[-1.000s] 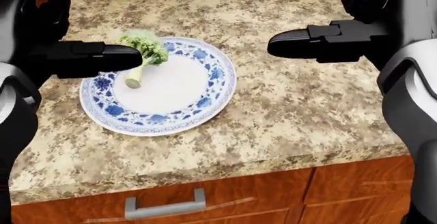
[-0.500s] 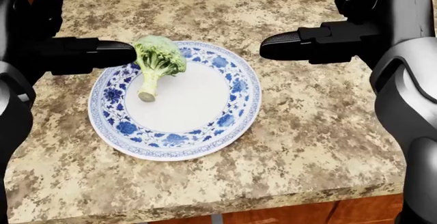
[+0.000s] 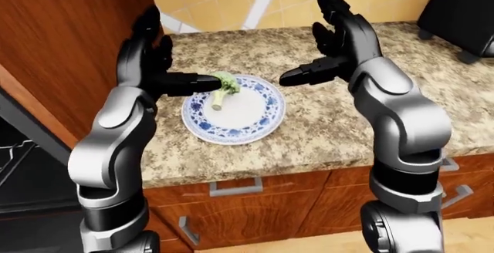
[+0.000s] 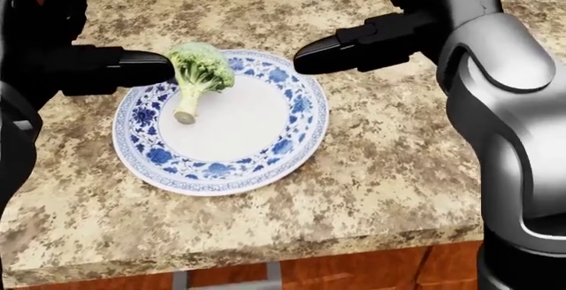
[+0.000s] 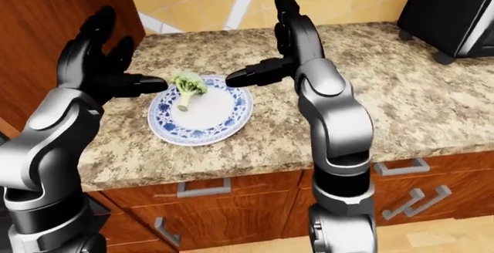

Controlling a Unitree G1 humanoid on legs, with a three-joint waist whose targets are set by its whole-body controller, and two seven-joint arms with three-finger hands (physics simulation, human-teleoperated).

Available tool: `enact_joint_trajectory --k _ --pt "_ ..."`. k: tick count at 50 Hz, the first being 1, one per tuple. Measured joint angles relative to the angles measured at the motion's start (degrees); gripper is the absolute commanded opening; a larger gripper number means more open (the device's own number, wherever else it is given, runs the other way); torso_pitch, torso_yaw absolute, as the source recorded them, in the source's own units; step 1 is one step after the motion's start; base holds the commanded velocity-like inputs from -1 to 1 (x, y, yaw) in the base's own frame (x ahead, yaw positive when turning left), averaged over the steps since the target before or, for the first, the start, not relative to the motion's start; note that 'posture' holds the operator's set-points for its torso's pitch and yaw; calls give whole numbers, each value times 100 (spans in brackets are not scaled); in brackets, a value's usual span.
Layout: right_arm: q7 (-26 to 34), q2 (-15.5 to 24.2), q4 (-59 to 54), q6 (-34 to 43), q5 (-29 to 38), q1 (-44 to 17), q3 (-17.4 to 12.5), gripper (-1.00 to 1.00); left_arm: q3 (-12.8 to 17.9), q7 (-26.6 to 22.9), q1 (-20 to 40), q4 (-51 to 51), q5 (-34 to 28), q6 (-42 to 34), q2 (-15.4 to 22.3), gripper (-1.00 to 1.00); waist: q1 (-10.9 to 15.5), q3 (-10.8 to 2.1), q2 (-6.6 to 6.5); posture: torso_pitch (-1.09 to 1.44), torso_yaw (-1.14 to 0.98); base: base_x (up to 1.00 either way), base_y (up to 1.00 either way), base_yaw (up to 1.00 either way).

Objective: Place the broccoli on the rack of the oven.

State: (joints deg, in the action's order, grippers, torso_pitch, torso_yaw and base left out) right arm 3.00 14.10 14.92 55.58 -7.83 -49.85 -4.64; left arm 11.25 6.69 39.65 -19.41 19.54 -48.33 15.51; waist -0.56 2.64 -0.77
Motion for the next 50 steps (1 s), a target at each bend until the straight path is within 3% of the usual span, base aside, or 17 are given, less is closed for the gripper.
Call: enact_joint_trajectory --k 13,26,50 --pt "1075 -739 -1478 -659 887 -639 533 100 82 230 69 -152 340 -175 161 100 5 -11 -33 0 0 0 0 0" --pt "1028 -1297 -2879 -1754 1406 -953 601 100 84 266 52 -142 381 -139 190 100 23 -29 -61 0 0 0 0 0" --pt "963 -1965 -3666 -2612 1665 -882 875 100 137 345 88 -176 511 -179 247 100 -12 -46 -118 0 0 0 0 0"
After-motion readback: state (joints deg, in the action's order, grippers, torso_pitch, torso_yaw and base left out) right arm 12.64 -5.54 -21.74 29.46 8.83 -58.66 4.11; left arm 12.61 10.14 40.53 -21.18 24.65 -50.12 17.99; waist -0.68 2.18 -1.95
